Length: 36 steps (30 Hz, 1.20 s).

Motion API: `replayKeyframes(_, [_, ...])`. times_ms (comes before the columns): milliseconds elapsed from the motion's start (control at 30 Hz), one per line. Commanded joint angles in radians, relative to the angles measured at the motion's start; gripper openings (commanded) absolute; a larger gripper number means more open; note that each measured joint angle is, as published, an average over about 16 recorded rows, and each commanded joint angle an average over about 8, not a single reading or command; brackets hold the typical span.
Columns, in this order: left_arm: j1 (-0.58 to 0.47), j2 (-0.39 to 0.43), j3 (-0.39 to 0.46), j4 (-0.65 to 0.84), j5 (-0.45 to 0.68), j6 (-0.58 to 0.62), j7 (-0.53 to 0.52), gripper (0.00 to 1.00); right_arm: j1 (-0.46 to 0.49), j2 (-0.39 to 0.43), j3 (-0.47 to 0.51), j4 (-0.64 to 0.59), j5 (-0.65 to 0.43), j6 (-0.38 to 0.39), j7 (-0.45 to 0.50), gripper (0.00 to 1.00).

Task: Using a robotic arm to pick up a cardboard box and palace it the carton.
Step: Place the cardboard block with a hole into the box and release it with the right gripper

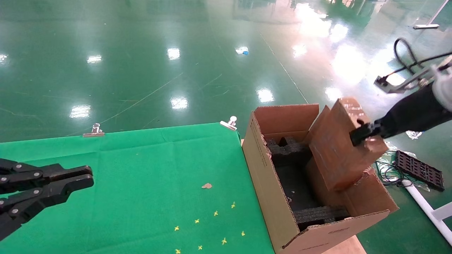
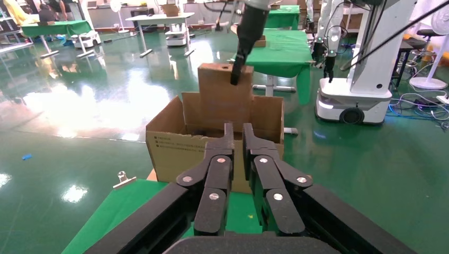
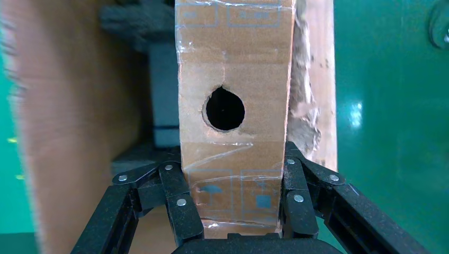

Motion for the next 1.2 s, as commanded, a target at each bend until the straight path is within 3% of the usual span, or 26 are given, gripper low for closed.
replayKeyframes(33, [0.000, 0.000, 0.000, 0.000, 0.000, 0.000, 0.000, 1.00, -0.028, -0.003, -0.007, -0.009, -0.004, 0.016, 0.008, 0.00])
replayKeyframes(1200, [0.000, -0.001, 0.002, 0.000, -0.002, -0.001, 0.001, 1.00, -0.401, -0.173, -0.007, -0.282, 0.043, 0.259, -0.084, 0.00])
